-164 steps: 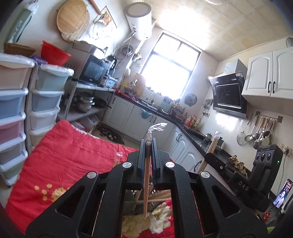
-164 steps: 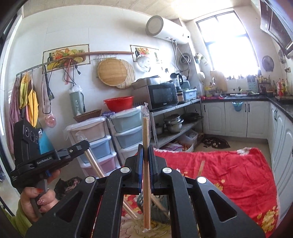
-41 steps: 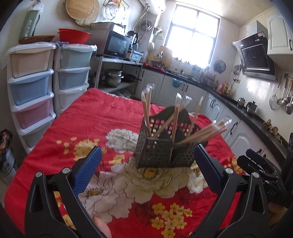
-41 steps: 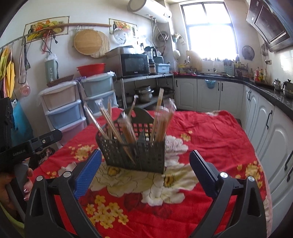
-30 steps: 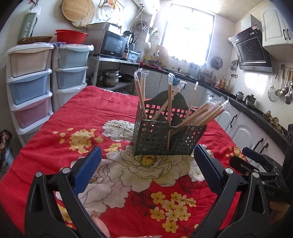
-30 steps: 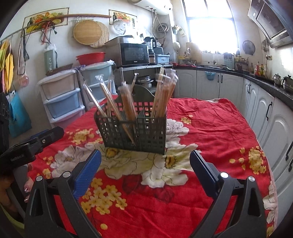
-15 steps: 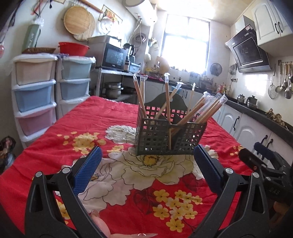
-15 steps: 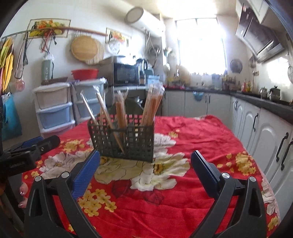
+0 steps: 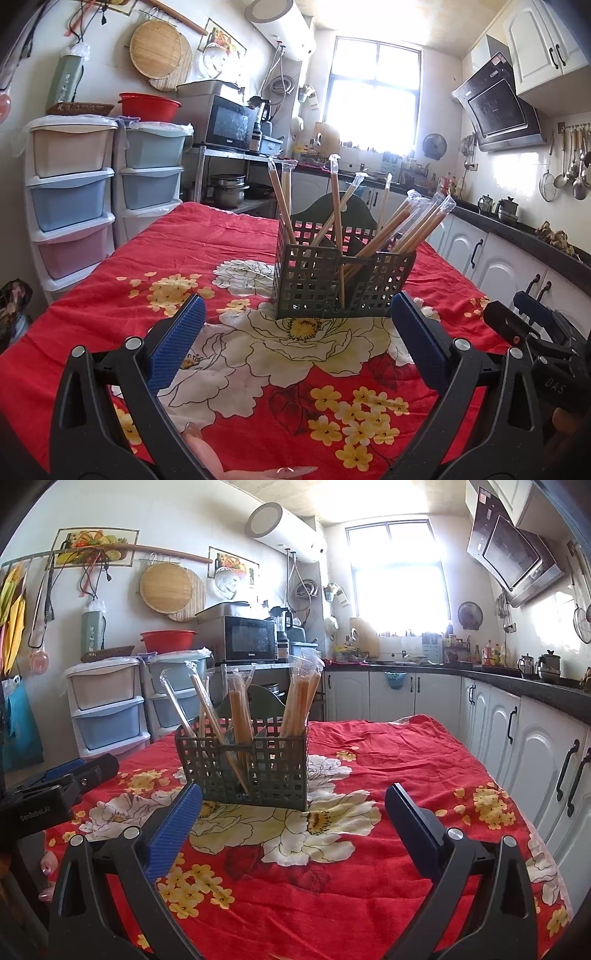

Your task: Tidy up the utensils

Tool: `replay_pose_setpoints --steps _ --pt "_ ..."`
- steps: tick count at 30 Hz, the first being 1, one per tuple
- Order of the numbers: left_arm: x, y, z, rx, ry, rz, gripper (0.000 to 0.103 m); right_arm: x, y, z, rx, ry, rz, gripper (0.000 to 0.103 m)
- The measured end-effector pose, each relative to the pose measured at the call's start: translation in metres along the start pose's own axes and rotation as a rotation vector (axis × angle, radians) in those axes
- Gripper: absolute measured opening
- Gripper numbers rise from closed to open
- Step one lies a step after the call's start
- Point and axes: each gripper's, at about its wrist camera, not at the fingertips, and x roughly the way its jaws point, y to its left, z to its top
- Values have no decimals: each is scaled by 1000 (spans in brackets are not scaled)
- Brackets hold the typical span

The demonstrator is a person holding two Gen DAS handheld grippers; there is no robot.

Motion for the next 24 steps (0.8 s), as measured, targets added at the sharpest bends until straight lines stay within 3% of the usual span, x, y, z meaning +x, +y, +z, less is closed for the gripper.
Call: replay_pose_setpoints --steps 24 --pt "-1 1 0 1 -5 4 92 0 -1 -2 5 0 -2 96"
